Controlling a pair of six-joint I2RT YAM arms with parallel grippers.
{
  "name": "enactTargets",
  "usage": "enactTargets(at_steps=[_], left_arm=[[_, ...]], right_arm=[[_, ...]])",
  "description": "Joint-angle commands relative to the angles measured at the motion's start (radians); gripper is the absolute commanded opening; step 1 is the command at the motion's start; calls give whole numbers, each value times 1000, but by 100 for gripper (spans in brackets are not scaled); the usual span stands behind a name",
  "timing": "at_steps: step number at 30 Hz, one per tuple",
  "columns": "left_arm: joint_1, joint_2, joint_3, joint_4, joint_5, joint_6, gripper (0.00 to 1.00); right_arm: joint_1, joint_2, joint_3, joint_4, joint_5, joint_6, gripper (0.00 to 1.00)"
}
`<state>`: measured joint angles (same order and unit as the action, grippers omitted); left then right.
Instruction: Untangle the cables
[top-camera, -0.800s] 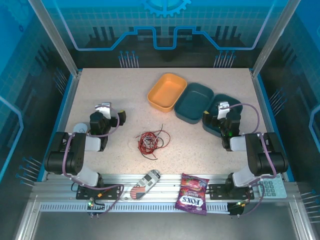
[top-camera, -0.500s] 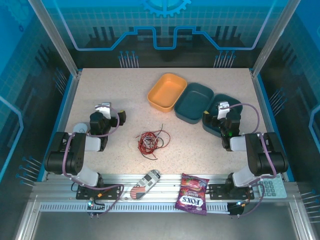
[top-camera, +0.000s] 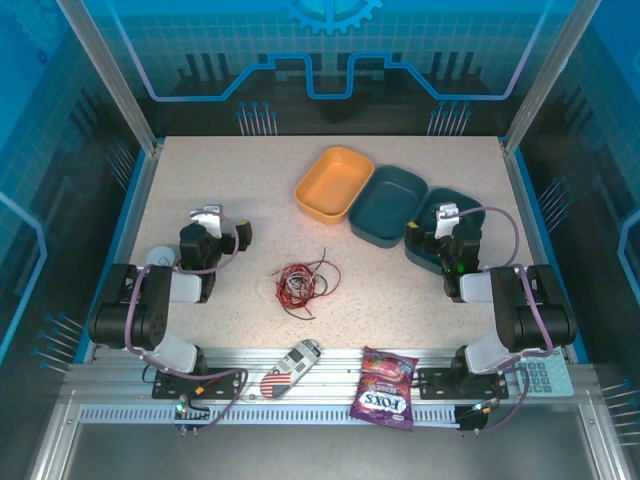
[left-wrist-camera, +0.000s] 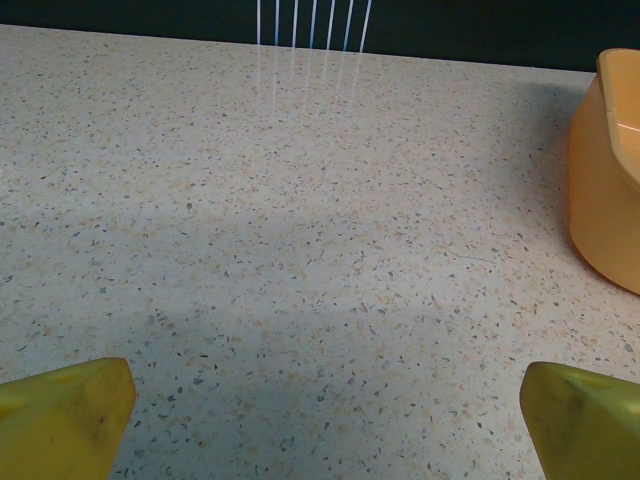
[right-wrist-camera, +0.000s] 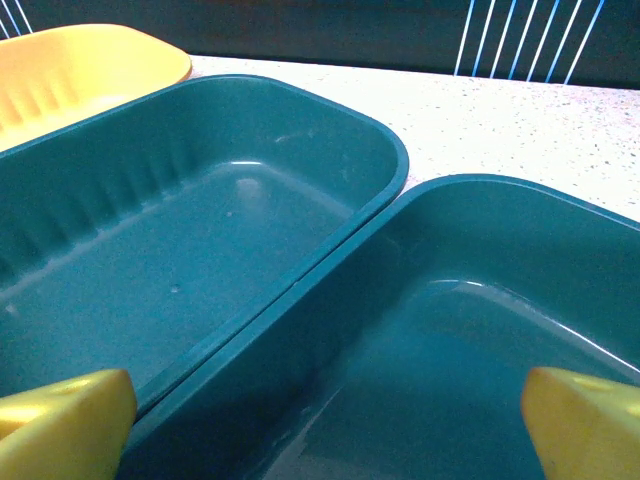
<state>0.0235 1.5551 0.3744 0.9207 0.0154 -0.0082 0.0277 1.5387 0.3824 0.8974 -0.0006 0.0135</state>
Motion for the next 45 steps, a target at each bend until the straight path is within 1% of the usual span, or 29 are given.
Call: enactTargets(at_steps=[1, 21, 25, 29, 34, 37, 40, 43, 45], left_arm=[[-4, -3, 11, 1, -10, 4, 99], [2, -3, 8, 4, 3, -1, 99], [9, -22, 3, 1, 13, -10, 99], [9, -122, -5, -71, -6, -11, 99], [9, -270, -3, -191, -46, -31, 99], [6, -355, 11, -258, -24, -56, 99], [-3, -426, 42, -356, -15, -91, 99], [-23, -493, 72, -455, -20, -128, 99], [-56, -534, 79, -498, -40, -138, 99]], right_arm=[[11, 5, 13, 3, 1, -15, 100], [11, 5, 13, 3, 1, -15, 100], [9, -23, 21, -33, 61, 8, 100], [9, -94, 39, -122, 75, 11, 100], [16, -205, 18, -184, 132, 29, 100], [32, -284, 20, -284, 168, 55, 100], [74, -361, 27, -389, 229, 71, 100], [138, -435, 33, -483, 310, 92, 100], [194, -484, 44, -553, 378, 100, 100]])
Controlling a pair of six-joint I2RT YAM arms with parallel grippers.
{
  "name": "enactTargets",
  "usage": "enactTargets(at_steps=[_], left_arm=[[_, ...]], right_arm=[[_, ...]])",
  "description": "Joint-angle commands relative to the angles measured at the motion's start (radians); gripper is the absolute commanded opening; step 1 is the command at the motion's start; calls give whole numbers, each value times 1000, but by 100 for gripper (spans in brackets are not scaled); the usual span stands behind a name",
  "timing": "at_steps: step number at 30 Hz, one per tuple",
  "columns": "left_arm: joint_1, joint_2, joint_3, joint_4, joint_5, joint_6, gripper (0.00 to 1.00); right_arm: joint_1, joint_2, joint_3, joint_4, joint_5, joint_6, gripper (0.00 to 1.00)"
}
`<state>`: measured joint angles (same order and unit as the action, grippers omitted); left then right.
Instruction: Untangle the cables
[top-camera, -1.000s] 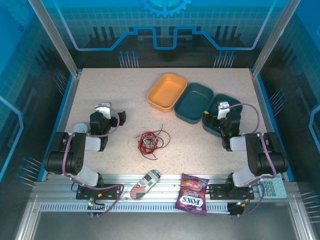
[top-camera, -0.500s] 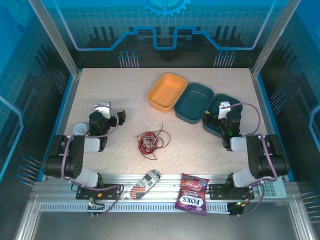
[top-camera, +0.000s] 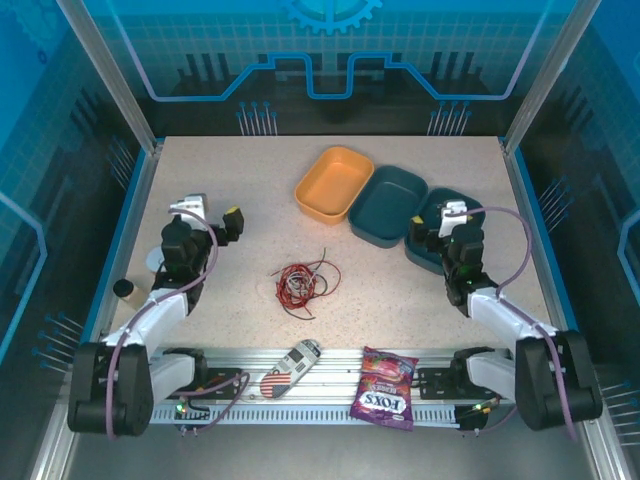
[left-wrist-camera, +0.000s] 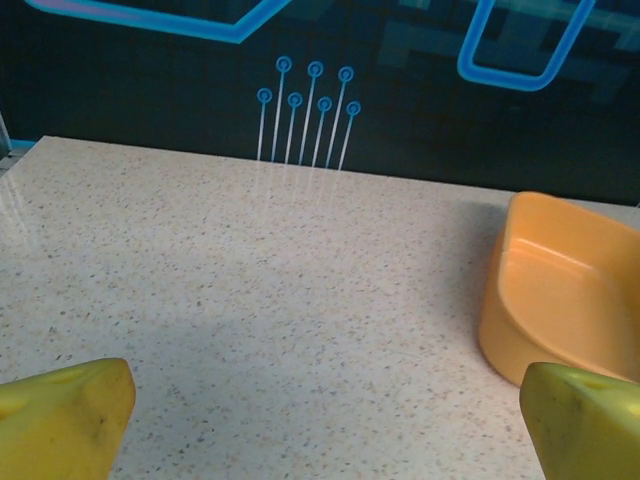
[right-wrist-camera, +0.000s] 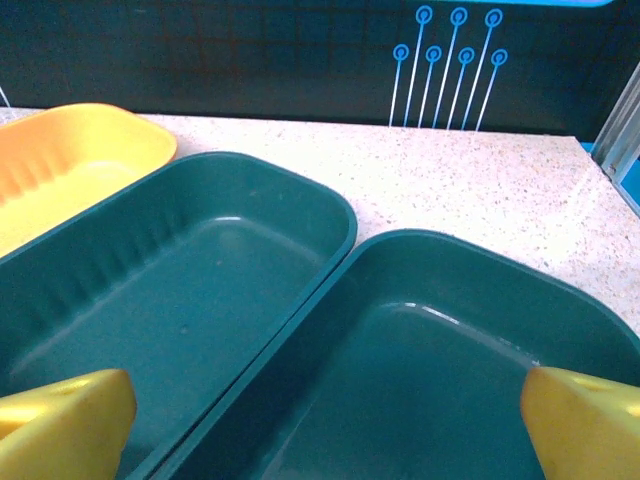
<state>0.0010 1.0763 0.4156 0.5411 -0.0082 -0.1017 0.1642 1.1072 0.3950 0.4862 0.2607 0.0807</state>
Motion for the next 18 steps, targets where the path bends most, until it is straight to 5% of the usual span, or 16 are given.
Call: enactTargets(at_steps=[1, 10, 18], left_arm=[[-47, -73, 40, -135, -20, -47, 99], [-179, -169, 61, -268, -14, -196, 99], [-262, -194, 81, -408, 72, -314, 99]], right_arm=[[84, -73, 37, -172, 144, 36, 100], [339, -213, 99, -431, 340, 139, 100], [554, -128, 238, -684, 428, 354, 100]])
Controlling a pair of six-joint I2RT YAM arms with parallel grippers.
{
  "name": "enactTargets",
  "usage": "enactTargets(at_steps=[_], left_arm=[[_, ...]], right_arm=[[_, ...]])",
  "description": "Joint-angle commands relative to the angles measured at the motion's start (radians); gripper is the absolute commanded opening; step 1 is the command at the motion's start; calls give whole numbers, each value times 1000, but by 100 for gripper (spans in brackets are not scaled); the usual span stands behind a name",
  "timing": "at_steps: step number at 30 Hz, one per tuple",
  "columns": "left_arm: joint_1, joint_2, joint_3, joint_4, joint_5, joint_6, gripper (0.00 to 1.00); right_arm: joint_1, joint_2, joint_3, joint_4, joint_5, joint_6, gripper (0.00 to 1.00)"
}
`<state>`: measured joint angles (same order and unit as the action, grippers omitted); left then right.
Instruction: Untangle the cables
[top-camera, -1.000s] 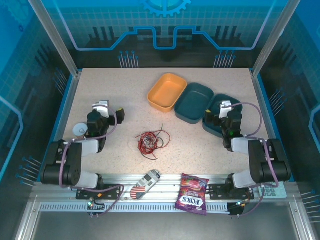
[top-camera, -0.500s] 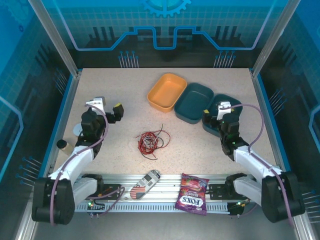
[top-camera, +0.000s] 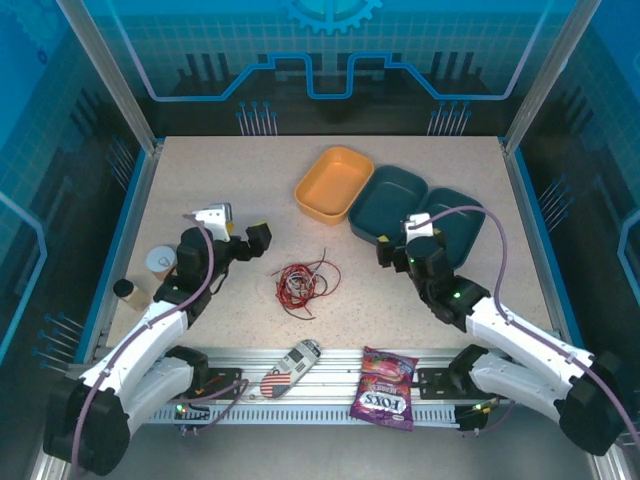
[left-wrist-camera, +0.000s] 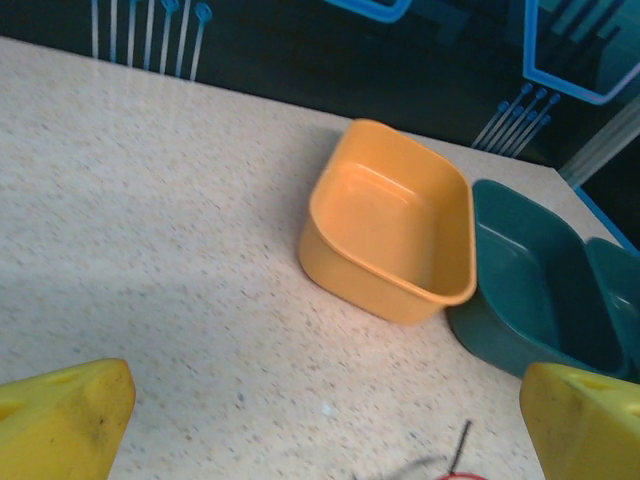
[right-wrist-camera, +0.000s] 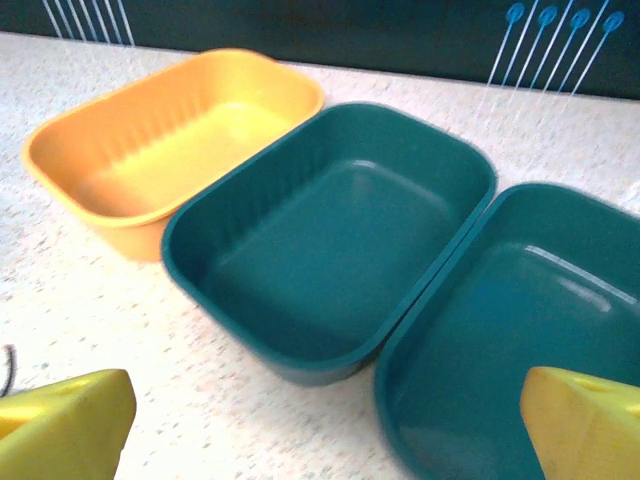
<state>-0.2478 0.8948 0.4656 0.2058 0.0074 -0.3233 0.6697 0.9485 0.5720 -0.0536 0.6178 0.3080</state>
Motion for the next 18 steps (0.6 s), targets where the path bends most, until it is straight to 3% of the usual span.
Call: enactTargets(at_steps=[1, 6, 10, 18], left_arm=[[-17, -7, 25, -73, 73, -118, 99], [-31, 35, -33, -41, 146, -249, 99], [-67, 51, -53, -58, 143, -309, 99], [-209, 75, -61, -149, 41, -310, 99]], right_arm=[[68, 49, 76, -168, 73, 153, 100], [150, 177, 181, -266, 42, 261, 100], [163, 298, 285, -360, -52, 332, 100], [171, 513, 405, -425, -213, 403, 81]])
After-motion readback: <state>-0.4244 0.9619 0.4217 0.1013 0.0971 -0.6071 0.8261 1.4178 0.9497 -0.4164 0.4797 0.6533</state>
